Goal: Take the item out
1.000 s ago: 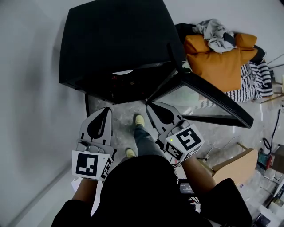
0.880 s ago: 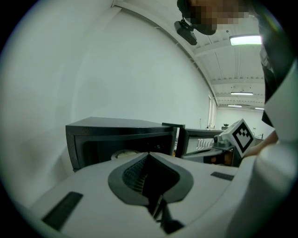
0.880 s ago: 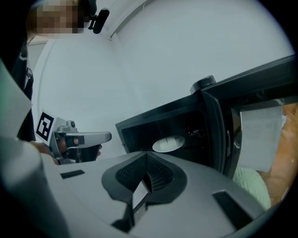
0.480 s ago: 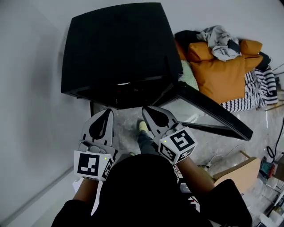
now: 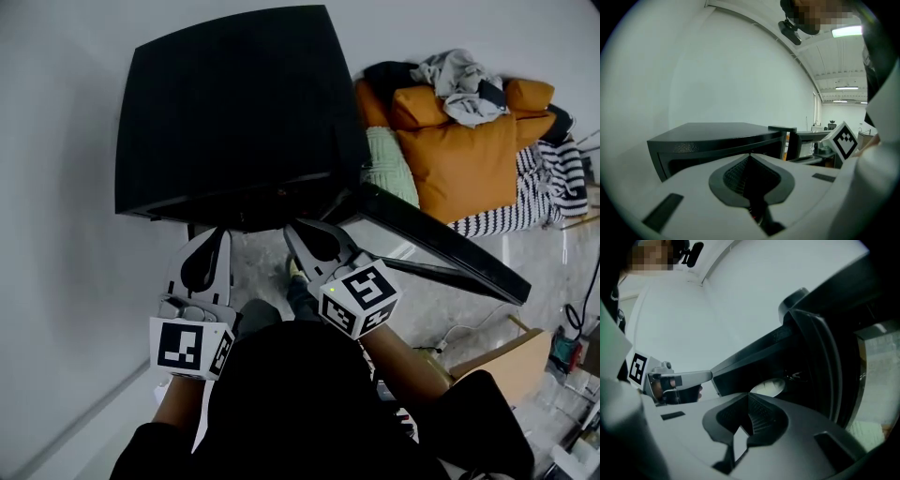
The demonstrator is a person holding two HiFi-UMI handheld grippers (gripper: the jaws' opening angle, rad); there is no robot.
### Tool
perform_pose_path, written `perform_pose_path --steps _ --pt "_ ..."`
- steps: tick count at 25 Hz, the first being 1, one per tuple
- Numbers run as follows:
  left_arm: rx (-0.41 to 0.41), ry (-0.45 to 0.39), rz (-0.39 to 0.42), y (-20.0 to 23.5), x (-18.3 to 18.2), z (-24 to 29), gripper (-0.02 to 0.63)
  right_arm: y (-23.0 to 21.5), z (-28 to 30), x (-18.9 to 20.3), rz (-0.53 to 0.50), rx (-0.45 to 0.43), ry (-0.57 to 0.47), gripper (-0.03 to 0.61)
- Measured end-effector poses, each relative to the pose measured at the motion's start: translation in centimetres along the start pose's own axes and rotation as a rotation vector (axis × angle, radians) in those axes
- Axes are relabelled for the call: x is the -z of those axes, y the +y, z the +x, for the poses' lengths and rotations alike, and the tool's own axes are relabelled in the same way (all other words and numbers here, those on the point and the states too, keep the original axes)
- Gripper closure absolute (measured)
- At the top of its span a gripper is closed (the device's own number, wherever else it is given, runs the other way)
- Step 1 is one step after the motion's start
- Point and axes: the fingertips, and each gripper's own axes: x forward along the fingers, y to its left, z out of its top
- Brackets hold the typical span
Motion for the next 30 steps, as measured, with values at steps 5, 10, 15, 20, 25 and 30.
perform_pose_path --steps 5,10,15,20,25,30 --pt "-0.008 0.003 -0.011 -0.2 0.1 0.8 0.606 -1.0 0.1 0.2 -0.002 0.0 0.025 0.574" --pt "-0.014 0.01 -0.013 0.1 0.2 1.1 0.606 -1.1 0.2 0.3 0.005 -0.006 0.036 0.574" --pt "-0.004 0.015 -0.017 0.1 0.4 1.4 0.606 -1.1 0.5 0.6 0.01 -0.001 0.045 0.574" --pt "0.016 0.022 -0.016 0.1 0.8 1.5 0.606 -1.2 1.0 1.0 0.022 0.019 0.045 0.574" --pt "0.025 0.035 -0.018 0.5 1.7 1.2 0.606 -1.7 2.0 2.0 0.078 0.033 0.04 0.574" --pt "0.011 0.044 -0.024 1.4 2.3 0.4 0.606 -2.0 3.5 3.1 0.163 0.039 0.024 0.574"
